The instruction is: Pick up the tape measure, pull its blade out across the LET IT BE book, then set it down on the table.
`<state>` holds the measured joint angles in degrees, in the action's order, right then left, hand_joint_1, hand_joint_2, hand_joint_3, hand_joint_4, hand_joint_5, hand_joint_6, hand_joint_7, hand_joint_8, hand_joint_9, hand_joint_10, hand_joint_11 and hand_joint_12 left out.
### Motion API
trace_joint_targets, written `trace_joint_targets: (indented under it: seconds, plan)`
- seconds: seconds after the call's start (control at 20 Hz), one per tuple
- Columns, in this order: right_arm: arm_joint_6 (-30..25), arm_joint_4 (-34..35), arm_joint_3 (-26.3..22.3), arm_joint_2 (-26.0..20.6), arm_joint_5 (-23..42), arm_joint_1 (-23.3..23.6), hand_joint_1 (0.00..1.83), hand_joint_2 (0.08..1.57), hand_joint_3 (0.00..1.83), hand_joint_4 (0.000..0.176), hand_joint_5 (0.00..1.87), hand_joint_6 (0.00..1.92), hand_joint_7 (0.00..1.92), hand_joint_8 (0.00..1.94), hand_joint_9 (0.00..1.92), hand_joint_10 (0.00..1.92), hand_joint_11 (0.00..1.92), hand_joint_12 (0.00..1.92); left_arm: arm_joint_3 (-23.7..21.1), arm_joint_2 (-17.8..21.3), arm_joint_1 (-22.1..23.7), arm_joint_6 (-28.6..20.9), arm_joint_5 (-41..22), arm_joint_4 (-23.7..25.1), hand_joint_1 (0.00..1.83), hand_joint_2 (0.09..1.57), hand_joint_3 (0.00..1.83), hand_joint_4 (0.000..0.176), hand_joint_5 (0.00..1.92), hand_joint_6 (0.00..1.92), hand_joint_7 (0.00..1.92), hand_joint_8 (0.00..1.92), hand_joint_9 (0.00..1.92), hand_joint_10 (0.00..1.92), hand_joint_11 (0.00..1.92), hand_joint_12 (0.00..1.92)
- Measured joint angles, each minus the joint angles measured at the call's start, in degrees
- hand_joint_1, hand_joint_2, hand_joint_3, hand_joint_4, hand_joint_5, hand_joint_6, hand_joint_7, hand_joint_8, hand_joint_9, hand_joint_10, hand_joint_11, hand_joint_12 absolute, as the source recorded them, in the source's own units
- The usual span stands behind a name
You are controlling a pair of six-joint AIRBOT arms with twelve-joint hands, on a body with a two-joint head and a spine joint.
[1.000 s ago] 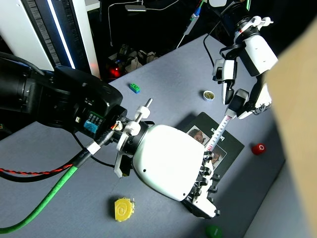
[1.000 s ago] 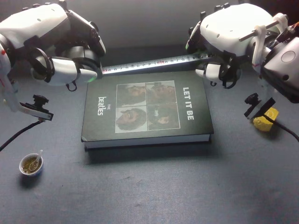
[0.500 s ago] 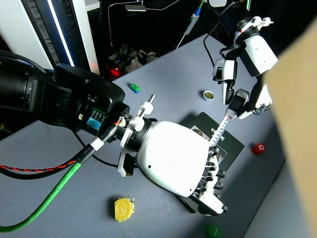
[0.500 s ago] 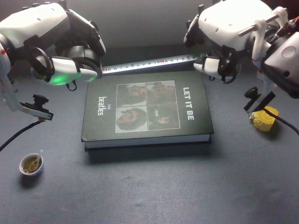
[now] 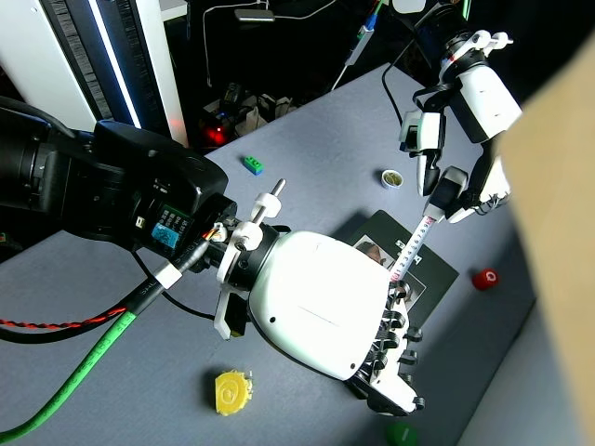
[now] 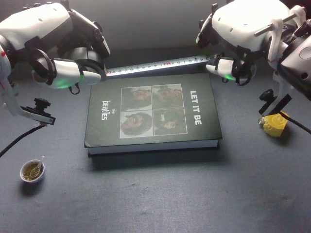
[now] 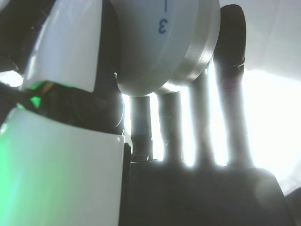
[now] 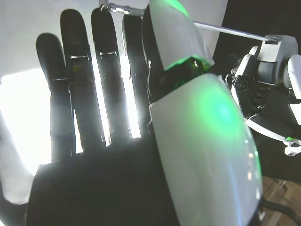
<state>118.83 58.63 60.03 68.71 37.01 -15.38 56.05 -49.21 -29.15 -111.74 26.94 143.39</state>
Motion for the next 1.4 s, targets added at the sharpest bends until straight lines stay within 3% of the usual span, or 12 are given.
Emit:
trace_joint_targets:
  seconds: [0.8,0.85,0.9,0.95,1.0,1.05,1.25,1.4]
  plan:
    - [-0.02,0.02,0.00,0.02,-0.04,-0.07,1.01,1.15,0.00,0.000,0.88,0.02,0.96,0.01,0.91,0.07,0.43,1.19,0.00,0.00,-0.02,0.28,0.22,-0.02,1.38,1.08,0.00,0.000,1.08,0.61,1.10,0.87,0.88,1.25,0.81,1.16]
    - [-0.02,0.02,0.00,0.02,-0.20,-0.07,1.06,1.21,0.01,0.000,0.78,1.23,1.00,0.02,0.93,0.08,0.44,1.21,0.00,0.00,-0.02,0.28,0.22,-0.02,1.38,1.08,0.00,0.000,1.08,0.62,1.10,0.86,0.88,1.25,0.81,1.16]
    - [-0.02,0.02,0.00,0.00,-0.26,-0.07,1.07,1.22,0.00,0.000,0.77,1.28,1.02,0.03,0.94,0.09,0.45,1.23,0.00,0.00,-0.02,0.28,0.22,-0.02,1.38,1.08,0.00,0.000,1.08,0.62,1.10,0.86,0.88,1.25,0.81,1.16]
    - [-0.02,0.02,0.00,0.00,-0.33,-0.04,1.16,1.19,0.01,0.000,0.74,1.32,0.96,0.86,0.96,0.11,0.48,1.24,0.00,0.02,-0.02,0.31,0.22,0.00,1.38,1.08,0.00,0.000,1.07,0.62,1.10,0.86,0.88,1.25,0.81,1.16]
    - [-0.07,0.00,0.00,0.02,-0.44,-0.04,1.18,1.20,0.00,0.000,0.71,1.36,0.94,1.05,0.99,0.13,0.50,1.27,0.00,0.00,-0.02,0.28,0.22,-0.02,1.38,1.08,0.00,0.000,1.07,0.62,1.10,0.86,0.88,1.25,0.81,1.16]
    - [-0.09,0.00,0.00,0.02,-0.50,-0.04,1.19,1.19,0.00,0.000,0.73,1.35,0.96,1.03,1.02,0.16,0.53,1.29,-0.02,0.00,-0.02,0.28,0.22,0.00,1.38,1.08,0.00,0.000,1.08,0.61,1.10,0.86,0.88,1.26,0.81,1.16]
    - [-0.11,0.00,-0.07,0.07,-0.70,-0.04,1.21,1.16,0.00,0.000,0.78,1.33,1.02,0.90,0.91,0.61,0.61,1.34,0.00,0.02,-0.02,0.42,0.26,0.00,1.38,1.09,0.00,0.000,1.06,0.64,1.10,0.87,0.86,1.27,0.78,1.16]
    - [-0.13,0.00,-0.07,0.04,-0.66,-0.04,1.21,1.16,0.00,0.000,0.78,1.32,1.02,0.92,0.88,0.72,0.61,1.36,-0.07,0.00,-0.02,0.44,0.26,0.04,1.38,1.09,0.00,0.000,1.05,0.65,1.10,0.87,0.87,1.27,0.78,1.17]
